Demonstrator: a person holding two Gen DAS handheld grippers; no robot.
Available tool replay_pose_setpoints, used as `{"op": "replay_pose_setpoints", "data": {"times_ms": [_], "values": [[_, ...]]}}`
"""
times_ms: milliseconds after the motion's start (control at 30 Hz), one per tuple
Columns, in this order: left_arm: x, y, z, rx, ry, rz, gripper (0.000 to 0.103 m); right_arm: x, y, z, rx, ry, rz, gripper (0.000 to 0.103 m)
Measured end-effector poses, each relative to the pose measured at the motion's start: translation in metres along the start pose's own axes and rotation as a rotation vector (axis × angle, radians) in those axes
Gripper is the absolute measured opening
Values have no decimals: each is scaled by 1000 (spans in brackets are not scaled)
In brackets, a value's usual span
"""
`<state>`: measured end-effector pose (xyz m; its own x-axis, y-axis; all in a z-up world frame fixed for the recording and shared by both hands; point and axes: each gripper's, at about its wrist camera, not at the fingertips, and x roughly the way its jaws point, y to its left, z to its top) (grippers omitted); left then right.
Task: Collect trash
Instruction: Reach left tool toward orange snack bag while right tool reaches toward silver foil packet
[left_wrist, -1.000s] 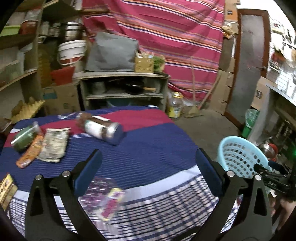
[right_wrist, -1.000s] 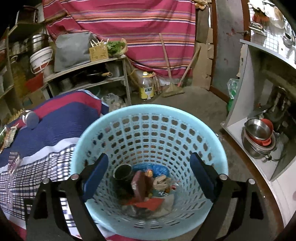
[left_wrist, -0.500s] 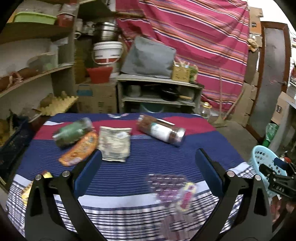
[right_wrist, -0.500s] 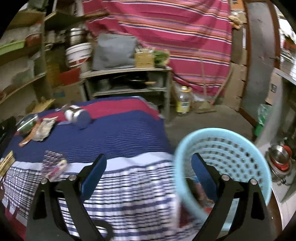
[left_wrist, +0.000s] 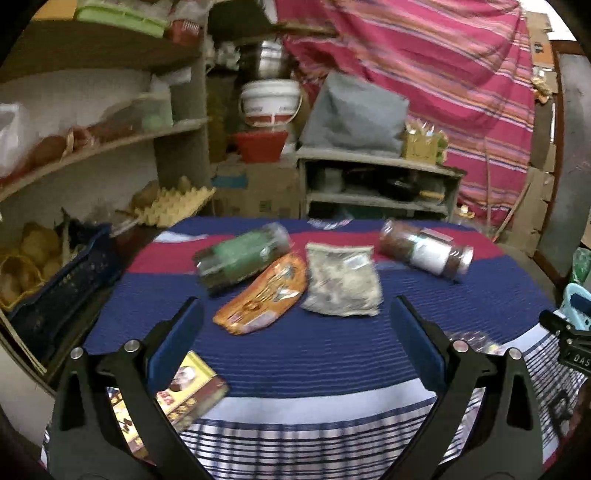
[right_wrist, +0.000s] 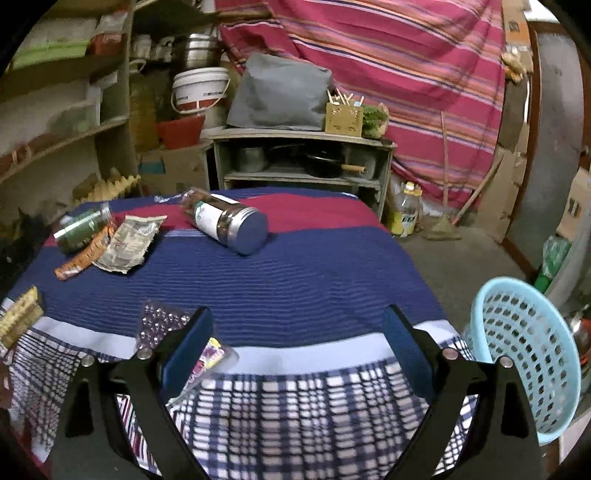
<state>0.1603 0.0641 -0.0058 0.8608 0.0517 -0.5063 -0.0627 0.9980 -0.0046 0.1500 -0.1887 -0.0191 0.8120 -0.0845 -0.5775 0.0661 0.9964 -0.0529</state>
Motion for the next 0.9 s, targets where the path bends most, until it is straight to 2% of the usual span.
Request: {"op": "replay_pose_setpoints", "data": {"times_ms": [67, 300, 367, 533, 633, 767, 900], "values": [[15, 17, -3, -30, 56, -9, 97, 4, 11, 4, -19, 2, 1, 91], [54, 51, -1, -111, 135, -10, 97, 20, 38, 17, -18, 9, 38, 91], [66, 53, 1, -108, 157, -18, 97, 25, 42, 19, 4, 17, 73, 91], [93, 48, 6, -92, 193, -75, 97, 41, 52, 23, 26, 37, 54, 91], [108, 41, 8, -56, 217, -52, 97, 52, 60, 24, 5, 69, 31, 91], [124, 35, 5, -13, 244, -16, 97, 65, 63, 25, 40, 111, 49, 91], [132, 40, 3, -36, 284, -37, 88, 71, 72, 26, 35, 126, 74, 91]]}}
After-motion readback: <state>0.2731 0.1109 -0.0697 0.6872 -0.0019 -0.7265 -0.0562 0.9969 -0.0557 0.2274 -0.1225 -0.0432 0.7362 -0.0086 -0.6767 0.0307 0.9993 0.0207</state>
